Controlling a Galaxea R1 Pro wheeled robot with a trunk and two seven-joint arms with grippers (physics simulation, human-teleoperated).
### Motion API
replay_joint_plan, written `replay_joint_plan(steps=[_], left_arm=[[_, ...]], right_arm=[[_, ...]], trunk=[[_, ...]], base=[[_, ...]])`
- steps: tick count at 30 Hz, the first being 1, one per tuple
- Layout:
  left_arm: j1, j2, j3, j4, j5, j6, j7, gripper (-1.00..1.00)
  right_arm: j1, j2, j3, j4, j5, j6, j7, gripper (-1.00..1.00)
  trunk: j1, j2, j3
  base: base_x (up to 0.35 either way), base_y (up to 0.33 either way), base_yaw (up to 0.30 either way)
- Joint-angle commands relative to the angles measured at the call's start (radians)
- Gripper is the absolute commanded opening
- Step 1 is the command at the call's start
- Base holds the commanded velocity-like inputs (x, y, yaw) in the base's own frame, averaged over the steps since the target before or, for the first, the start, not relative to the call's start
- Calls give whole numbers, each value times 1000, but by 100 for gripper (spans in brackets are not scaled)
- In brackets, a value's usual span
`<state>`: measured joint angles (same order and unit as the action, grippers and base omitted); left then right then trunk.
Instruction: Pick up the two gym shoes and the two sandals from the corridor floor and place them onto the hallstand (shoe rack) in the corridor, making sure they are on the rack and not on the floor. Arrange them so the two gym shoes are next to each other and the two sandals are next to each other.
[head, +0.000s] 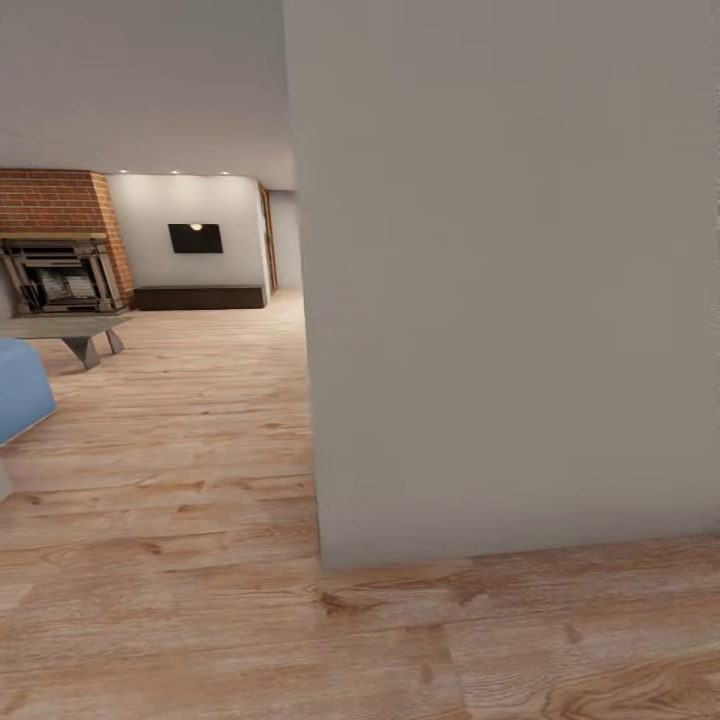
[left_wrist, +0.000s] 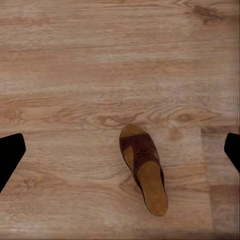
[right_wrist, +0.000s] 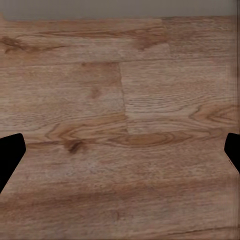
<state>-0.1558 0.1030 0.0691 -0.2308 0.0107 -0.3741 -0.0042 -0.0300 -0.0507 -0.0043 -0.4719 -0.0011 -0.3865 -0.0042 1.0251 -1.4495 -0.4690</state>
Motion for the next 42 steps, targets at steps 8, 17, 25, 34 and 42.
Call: replay_joint_plan(steps=[8, 17, 25, 34, 42], left_arm=[[-1, 0, 3, 1, 1, -3, 0, 100], [-1, 1, 3, 1, 2, -3, 0, 100], [-1, 1, 3, 1, 2, -3, 0, 100], [-1, 1, 3, 1, 2, -3, 0, 100], [-1, 1, 3, 1, 2, -3, 0, 100]], right_arm=[[-1, 0, 0, 1, 0, -3, 0, 100], [-1, 0, 0, 1, 0, -3, 0, 100], [-1, 0, 0, 1, 0, -3, 0, 100], [-1, 0, 0, 1, 0, -3, 0, 100], [-1, 0, 0, 1, 0, -3, 0, 100]], trunk=[[0, -1, -1], [0, -1, -1], [0, -1, -1], [0, -1, -1], [0, -1, -1]], base=[[0, -140, 10], [0, -28, 179], [0, -4, 263], [0, -1, 275], [0, 0, 254]])
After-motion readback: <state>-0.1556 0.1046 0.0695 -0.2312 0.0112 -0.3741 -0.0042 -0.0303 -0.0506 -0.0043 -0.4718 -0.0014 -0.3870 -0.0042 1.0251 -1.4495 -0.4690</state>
